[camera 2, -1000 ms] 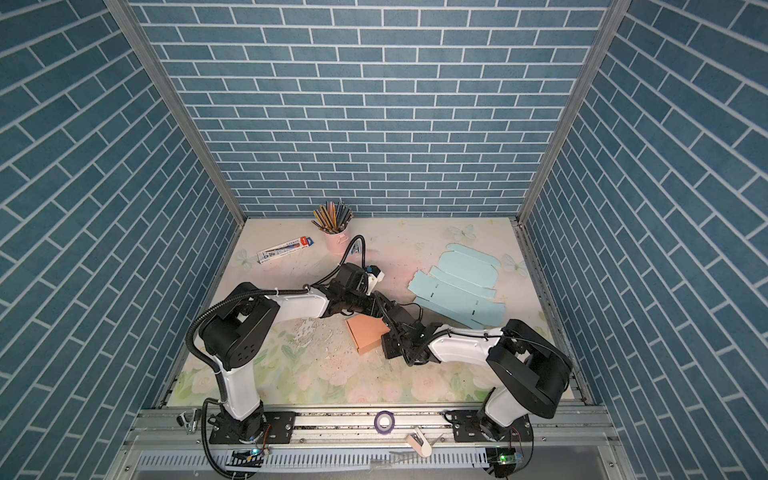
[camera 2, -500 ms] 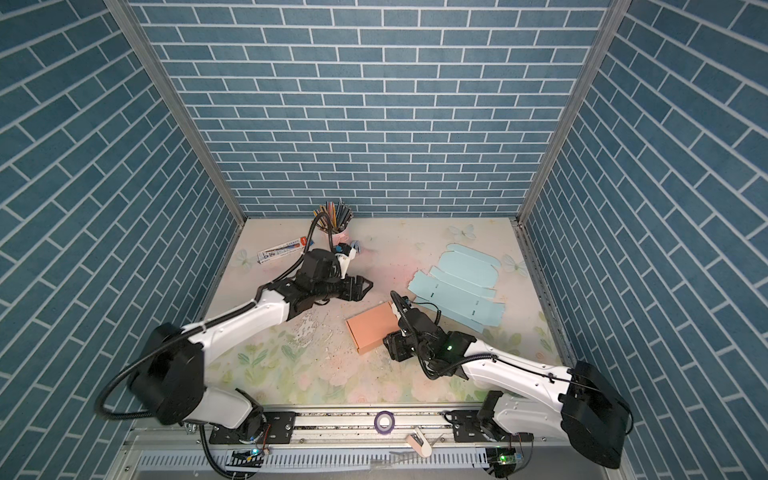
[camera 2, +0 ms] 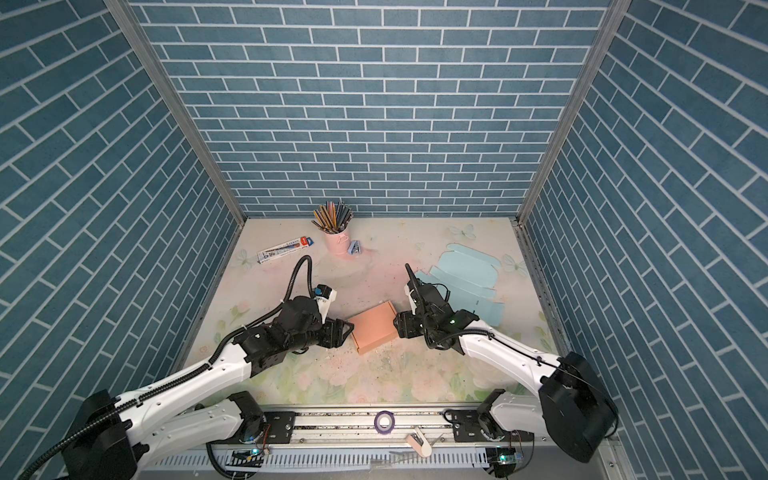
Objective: Fold the paper box
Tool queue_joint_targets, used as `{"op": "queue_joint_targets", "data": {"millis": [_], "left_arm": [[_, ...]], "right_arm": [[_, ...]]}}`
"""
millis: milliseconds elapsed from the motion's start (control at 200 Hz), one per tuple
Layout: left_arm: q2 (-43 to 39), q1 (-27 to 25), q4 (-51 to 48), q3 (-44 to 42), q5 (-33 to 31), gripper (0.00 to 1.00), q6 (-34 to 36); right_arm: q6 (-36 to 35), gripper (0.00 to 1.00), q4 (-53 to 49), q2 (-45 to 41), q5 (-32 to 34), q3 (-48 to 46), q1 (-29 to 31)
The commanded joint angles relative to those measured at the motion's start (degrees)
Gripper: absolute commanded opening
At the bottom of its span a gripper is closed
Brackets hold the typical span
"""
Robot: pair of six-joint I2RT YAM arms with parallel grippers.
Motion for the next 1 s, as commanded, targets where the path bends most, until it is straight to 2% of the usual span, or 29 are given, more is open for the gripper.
{"op": "queue_joint_targets", "data": {"millis": [0,435,710,820,995], "left_arm": [[1.84,-1.58,3.35,-2.11,-2.66,0.68,-3.03],[10.63,-1.96,12.31,-4.34,-2.41,0.64,-3.20],[14.38,-1.96,16.77,-5.03,-1.30,0.60,-4.68],[15.37,-1.96,18.02,-5.10,-0.75,0.60,-4.82],[15.75,-1.95,18.50,-5.08,-2.08,0.58,-4.80]], "right_arm": [[-3.38,0.70,-0.01,3.75,-1.47,2.35,-0.98],[-2.68,0.67,8.77,13.67,-7.71,2.33,-2.20],[-0.15,0.64,13.11,13.96,-10.45,-0.13,-1.98],[-0.23,0.62,13.77,13.88,-11.14,-0.58,-0.67],[-1.16,0.61,11.38,13.88,-8.48,0.74,3.36]]}}
